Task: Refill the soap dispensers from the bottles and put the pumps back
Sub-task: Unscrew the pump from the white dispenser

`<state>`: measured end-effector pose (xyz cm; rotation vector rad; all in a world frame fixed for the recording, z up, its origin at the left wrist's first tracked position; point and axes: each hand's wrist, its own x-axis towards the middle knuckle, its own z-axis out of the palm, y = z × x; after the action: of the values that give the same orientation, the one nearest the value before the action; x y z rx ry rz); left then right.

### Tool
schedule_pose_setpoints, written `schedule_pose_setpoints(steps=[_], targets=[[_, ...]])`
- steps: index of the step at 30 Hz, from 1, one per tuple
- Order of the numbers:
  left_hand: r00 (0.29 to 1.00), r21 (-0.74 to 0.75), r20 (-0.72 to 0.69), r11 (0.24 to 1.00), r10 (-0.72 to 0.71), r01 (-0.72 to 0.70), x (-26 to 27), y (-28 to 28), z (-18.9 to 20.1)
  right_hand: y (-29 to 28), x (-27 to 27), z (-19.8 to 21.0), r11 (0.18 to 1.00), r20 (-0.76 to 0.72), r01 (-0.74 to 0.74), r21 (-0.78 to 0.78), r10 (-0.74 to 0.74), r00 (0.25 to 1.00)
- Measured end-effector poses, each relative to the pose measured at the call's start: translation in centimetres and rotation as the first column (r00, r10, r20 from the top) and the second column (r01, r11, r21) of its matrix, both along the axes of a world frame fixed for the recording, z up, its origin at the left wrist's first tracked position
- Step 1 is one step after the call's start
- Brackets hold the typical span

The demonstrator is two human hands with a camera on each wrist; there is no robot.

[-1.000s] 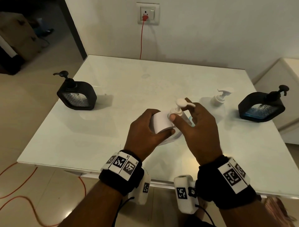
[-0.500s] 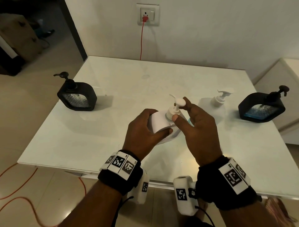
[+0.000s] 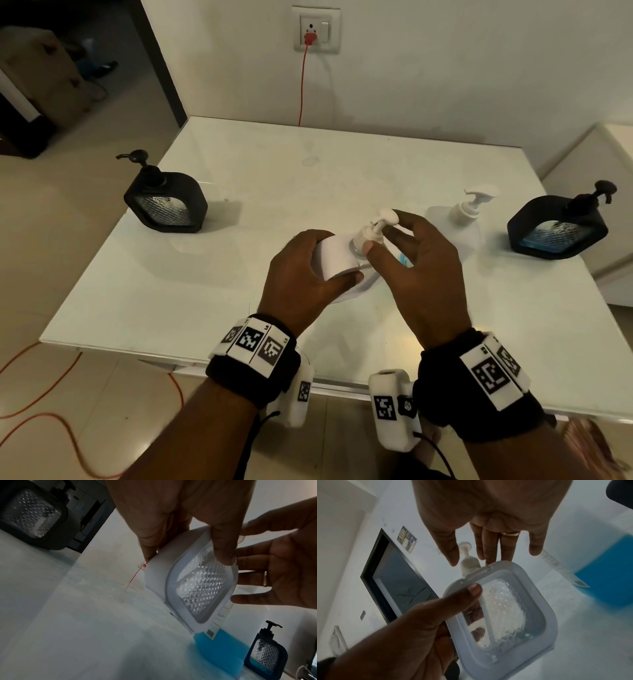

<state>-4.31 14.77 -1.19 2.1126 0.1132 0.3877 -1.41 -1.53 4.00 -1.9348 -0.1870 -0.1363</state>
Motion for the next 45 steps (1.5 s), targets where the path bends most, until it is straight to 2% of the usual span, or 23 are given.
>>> schedule_pose_setpoints(steps=[4, 6, 15, 26, 34, 38, 40, 43, 45], targets=[[1.0, 0.028, 0.003, 1.0, -0.014, 0.014, 0.0, -0.1, -0.1, 0.1, 0.1, 0.0, 0.989, 0.031, 0.052, -0.137, -0.048, 0.998], [1.0, 0.028, 0.007, 0.999, -0.016, 0.016, 0.0, -0.2, 0.0, 0.1, 0.3, -0.1, 0.987, 0.029, 0.056, -0.148, -0.052, 0.998], [0.999, 0.031, -0.033, 0.999, -0.012, 0.013, 0.1, 0.5, -0.1, -1.1, 0.9, 1.0, 0.996, 0.178, 0.068, 0.049, -0.075, 0.981], [0.995, 0.008, -0.094, 1.0, 0.022, -0.021, 0.2, 0.9, -0.1, -1.5, 0.8, 2.0, 0.991, 0.298, 0.063, 0.121, -0.097, 0.95], [0.986, -0.069, -0.115, 0.989, 0.119, -0.127, 0.4, 1.7, 0.3, -2.2, 0.8, 2.7, 0.982, 0.3, 0.076, 0.174, -0.126, 0.946], [0.983, -0.107, -0.121, 0.983, 0.138, -0.151, 0.4, 2.0, 0.4, -2.6, 0.6, 3.4, 0.971, 0.249, 0.113, 0.212, -0.166, 0.954], [0.984, -0.127, -0.12, 0.981, 0.134, -0.15, 0.5, 2.0, 0.6, -3.2, 0.8, 3.7, 0.95, 0.227, 0.106, 0.292, -0.177, 0.958], [0.985, -0.151, -0.134, 0.98, 0.111, -0.131, 0.5, 1.3, 0.7, -4.6, 1.4, 4.3, 0.842, 0.173, 0.051, 0.537, -0.169, 0.97], [0.986, -0.165, -0.141, 0.98, 0.091, -0.115, 0.7, 0.5, 1.0, -6.0, 1.6, 5.0, 0.793, 0.158, 0.031, 0.608, -0.16, 0.974]])
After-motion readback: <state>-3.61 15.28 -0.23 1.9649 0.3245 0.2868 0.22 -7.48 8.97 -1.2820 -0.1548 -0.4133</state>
